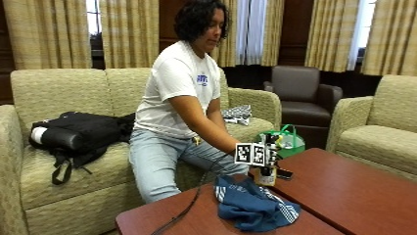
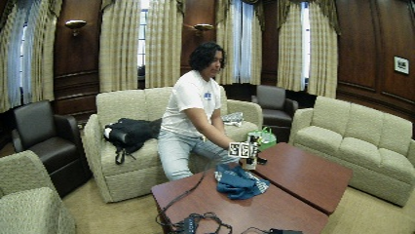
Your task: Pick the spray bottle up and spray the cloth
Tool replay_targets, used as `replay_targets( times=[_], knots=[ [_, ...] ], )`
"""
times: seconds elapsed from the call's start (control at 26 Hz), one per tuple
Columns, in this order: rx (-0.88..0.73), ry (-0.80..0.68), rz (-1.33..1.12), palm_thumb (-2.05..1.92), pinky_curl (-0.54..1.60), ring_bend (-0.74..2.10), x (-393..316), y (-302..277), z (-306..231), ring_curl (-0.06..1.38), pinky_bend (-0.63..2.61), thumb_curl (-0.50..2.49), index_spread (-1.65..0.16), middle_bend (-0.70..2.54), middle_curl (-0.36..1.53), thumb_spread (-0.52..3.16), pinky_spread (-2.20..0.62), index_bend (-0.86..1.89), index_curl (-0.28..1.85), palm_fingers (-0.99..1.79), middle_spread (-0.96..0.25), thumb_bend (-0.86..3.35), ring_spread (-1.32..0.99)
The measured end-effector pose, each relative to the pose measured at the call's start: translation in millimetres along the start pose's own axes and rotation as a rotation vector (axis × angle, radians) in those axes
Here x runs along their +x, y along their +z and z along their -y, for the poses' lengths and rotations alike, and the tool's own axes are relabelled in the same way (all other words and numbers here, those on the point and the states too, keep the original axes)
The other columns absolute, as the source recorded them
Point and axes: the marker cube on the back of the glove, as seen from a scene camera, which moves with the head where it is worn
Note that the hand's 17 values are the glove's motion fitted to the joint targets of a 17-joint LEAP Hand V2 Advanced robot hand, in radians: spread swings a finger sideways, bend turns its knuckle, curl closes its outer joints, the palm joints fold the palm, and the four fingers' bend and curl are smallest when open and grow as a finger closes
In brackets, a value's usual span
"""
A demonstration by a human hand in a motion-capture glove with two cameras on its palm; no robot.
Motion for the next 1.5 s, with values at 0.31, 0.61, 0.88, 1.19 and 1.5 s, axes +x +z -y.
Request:
replay_targets(
  times=[0.31,0.61,0.88,1.19,1.5],
  knots=[
    [-0.032,0.012,0.007,0.88,0.4,0.68,2,0,-3,0.49,0.44,0.89,-0.25,0.61,0.56,0.34,-0.31,0.41,0.61,1.36,-0.22,-0.03,-0.21],
    [-0.044,0.069,0.016,0.87,0.39,0.68,5,-4,-7,0.48,0.43,0.88,-0.26,0.58,0.54,0.4,-0.3,0.34,0.6,1.34,-0.2,-0.03,-0.19],
    [-0.058,0.119,0.006,0.85,0.39,0.62,12,-6,-15,0.46,0.46,0.86,-0.27,0.56,0.52,0.49,-0.28,0.23,0.57,1.27,-0.19,-0.04,-0.18],
    [-0.099,0.152,-0.06,0.72,0.34,0.49,17,-8,-24,0.41,0.2,0.73,-0.31,0.52,0.49,0.75,-0.12,0.21,0.53,1.01,-0.19,-0.06,-0.18],
    [-0.19,0.149,-0.143,0.56,0.37,0.36,22,-15,-28,0.38,0.27,0.59,-0.36,0.28,0.41,0.84,0.02,0.1,0.46,0.57,-0.18,-0.08,-0.18]
  ],
)
